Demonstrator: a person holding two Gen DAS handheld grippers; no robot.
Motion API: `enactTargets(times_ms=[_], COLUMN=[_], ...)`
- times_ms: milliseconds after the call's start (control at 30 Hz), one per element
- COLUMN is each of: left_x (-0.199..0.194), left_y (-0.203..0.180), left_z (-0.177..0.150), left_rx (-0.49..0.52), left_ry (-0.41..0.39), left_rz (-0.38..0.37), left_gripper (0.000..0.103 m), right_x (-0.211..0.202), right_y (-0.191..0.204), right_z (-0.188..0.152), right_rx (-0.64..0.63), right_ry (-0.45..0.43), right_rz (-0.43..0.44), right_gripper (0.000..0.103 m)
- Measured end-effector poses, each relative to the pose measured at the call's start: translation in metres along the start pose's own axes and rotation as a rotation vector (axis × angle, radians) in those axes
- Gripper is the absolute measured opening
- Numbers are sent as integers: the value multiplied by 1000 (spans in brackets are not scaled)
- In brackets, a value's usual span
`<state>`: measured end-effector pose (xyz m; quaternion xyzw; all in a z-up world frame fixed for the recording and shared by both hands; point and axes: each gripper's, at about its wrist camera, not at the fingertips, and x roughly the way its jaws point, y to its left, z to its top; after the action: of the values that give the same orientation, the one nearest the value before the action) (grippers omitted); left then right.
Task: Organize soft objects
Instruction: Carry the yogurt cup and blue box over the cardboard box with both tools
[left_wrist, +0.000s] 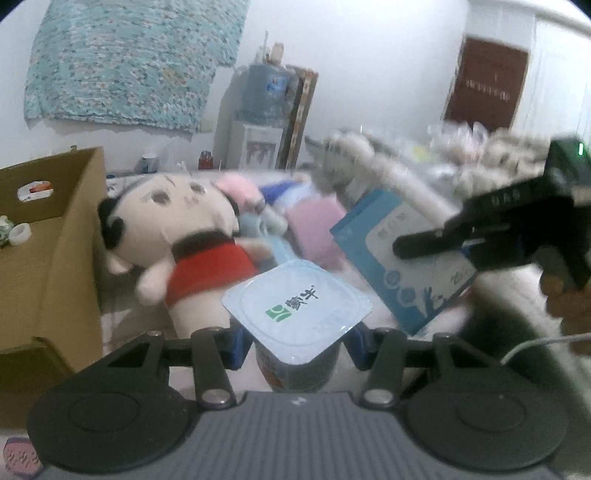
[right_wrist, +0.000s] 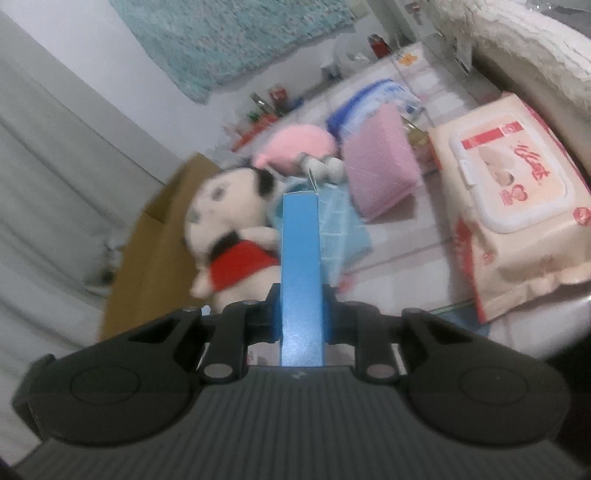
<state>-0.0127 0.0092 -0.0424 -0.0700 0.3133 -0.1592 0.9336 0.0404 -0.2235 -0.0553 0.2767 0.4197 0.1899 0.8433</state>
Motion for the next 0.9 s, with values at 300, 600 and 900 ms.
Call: enactTargets(times_ms=[300,600,900], left_x=[-103,-74,39], left_y=[41,146,278], left_z=[71,149,163], left_rx=[-85,-187,-358], left_ry=[-197,-214,-45], left_rz=[27,301,395], left_gripper=[53,53,53], right_x=[-21,91,240], right_y=[94,191,243], right_z=[31,108,164], right_rx=[-114,-143,-158], right_ry=[-33,78,175], right_rz=[248,441,295], right_gripper=[19,19,19])
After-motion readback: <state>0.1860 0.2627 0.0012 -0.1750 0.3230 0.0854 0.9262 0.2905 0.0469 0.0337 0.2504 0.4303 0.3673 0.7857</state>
